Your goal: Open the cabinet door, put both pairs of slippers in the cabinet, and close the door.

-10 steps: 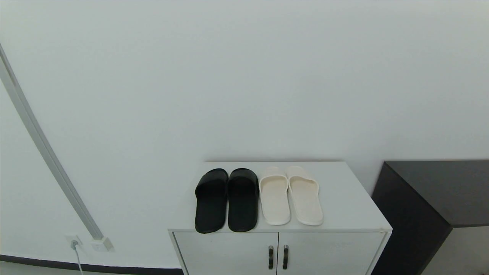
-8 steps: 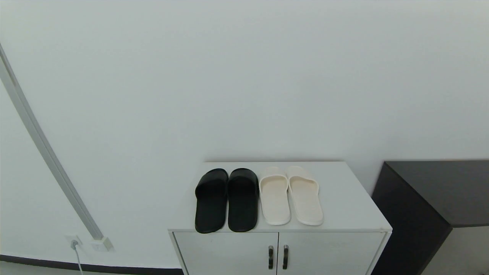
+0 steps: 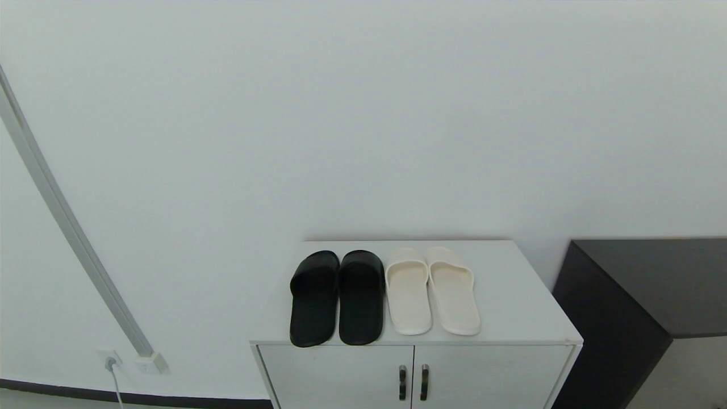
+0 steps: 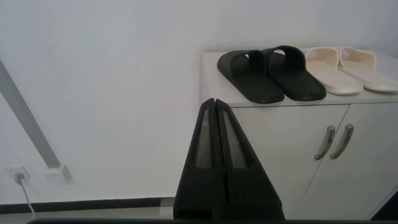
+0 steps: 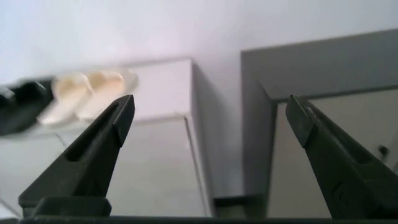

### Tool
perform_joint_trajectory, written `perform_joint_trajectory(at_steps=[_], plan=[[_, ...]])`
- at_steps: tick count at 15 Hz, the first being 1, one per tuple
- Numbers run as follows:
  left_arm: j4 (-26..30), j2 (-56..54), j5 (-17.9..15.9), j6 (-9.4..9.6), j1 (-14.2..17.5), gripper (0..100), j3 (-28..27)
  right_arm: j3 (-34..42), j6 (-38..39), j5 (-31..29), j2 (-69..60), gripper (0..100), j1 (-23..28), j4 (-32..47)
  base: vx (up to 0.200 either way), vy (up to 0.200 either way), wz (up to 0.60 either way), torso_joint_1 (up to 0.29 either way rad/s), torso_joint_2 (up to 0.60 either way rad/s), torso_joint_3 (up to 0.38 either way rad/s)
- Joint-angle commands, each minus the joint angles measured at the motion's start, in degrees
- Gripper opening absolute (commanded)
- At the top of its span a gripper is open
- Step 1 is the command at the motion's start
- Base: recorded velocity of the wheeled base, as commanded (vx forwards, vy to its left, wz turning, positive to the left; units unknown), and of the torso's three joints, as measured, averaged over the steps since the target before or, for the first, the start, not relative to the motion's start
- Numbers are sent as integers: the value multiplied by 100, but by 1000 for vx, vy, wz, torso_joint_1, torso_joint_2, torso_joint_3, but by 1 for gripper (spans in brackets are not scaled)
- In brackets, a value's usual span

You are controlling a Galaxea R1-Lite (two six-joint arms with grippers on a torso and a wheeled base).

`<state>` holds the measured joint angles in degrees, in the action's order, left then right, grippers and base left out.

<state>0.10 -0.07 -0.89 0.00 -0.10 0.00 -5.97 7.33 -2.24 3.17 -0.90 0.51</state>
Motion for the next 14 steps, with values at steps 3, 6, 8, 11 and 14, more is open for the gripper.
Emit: perform_joint_trajectory(at_steps=[3, 6, 8, 11, 14], plan=[[-1, 7, 1, 0, 1, 0, 0, -791, -276, 725, 2276, 100, -156, 133, 0, 0, 0, 0, 0, 0], [-1, 7, 1, 0, 1, 0, 0, -818, -293, 998, 3867, 100, -516, -895, 0, 0, 0, 0, 0, 0], [-1, 7, 1, 0, 1, 0, 0, -844, -267, 927, 4710, 100, -1131, -1554, 0, 0, 0, 0, 0, 0], [-1, 7, 1, 9, 1, 0, 0, -1143, -47, 330, 5668, 100, -2037, -2169, 0, 0, 0, 0, 0, 0], [-1, 7, 1, 9, 1, 0, 0, -1820, 603, -813, 6363, 100, -3452, -2345, 0, 0, 0, 0, 0, 0]])
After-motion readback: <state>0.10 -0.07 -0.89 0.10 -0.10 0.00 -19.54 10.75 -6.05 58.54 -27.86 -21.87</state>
